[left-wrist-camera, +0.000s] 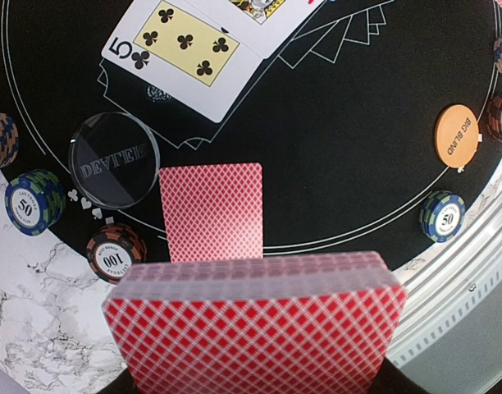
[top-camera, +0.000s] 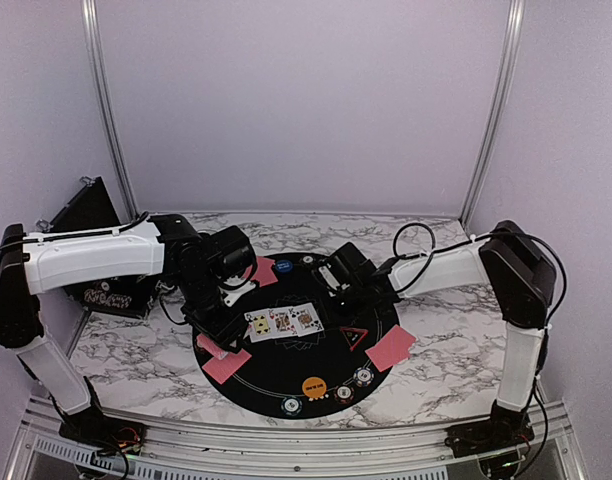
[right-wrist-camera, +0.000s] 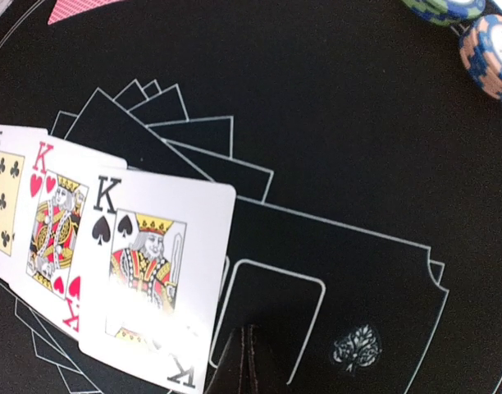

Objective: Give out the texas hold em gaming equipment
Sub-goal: Adjust the poker card in the community card area.

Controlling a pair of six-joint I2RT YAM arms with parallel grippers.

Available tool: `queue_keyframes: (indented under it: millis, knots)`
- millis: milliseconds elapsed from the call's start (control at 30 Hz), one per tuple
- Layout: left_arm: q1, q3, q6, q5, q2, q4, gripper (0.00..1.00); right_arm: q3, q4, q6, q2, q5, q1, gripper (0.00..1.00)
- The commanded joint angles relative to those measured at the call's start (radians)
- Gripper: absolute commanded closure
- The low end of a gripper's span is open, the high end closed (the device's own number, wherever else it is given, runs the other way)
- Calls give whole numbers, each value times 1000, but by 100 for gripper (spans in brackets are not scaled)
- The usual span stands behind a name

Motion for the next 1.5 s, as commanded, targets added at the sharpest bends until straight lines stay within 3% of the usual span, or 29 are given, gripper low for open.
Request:
queue_keyframes:
  millis: [0,567,1000,1167,1467]
  knots:
    - [4,1,10,2,-28,5,41,-11,-67,14,-35,-7,34,99]
    - [5,-1,8,4,-38,6,41,26,-53,41,34,-17,70,99]
    - [5,19,14,9,-24,6,41,-19,-22,53,-78,-69,13,96]
    - [2,29,18,13,-16,1,41,-29,45,90,-127,-227,6,87]
    - [1,52,21,12,6,-9,41,-107,388,329,-152,-625,-8,54]
